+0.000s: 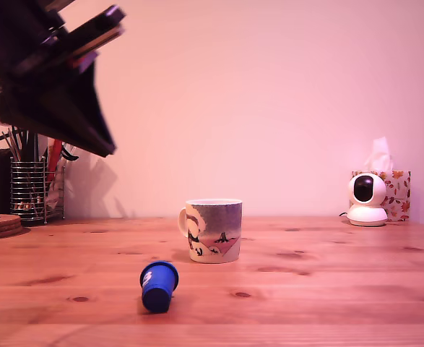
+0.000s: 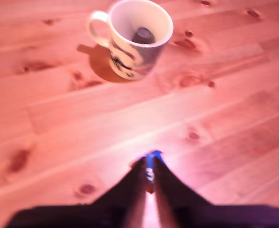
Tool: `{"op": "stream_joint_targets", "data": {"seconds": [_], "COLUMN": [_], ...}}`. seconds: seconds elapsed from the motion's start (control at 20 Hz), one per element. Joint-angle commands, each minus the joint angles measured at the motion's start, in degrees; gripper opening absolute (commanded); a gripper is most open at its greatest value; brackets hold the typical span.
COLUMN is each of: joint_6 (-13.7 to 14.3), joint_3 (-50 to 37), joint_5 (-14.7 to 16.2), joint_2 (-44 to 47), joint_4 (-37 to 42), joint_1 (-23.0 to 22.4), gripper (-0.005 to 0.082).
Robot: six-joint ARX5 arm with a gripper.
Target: Pick up the coffee capsules on the table and drop them inside the coffee cup
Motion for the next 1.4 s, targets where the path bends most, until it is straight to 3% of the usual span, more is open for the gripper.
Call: {"op": "stream_joint_targets", "data": {"seconds": [0.0, 0.1, 0.15, 0.25, 0.45, 0.65, 1.0, 1.35], "joint_6": [-2.0, -4.3, -4.7, -5.2, -10.2, -13.3, -15.0, -15.7], "joint_3": [-1.3, -1.3, -1.3, -1.3, -1.3, -1.3, -1.3, -1.3], "joint_5": [-0.6, -0.7, -0.7, -1.2, -2.5, -6.6, -7.6, -7.6], "joint_2": [0.2, 0.2, 0.2, 0.2, 0.2, 1.7, 10.0, 16.4], "joint_4": [0.2, -0.7, -1.6, -3.2, -4.0, -3.7, 2.3, 7.0], "joint_1": [-0.8, -1.0, -1.0, -1.0, -2.6, -5.8, -9.6, -10.0], "gripper": [0.0254, 0.0463, 0.0493, 0.0493, 0.0493, 0.0493, 0.0493, 0.0504]}}
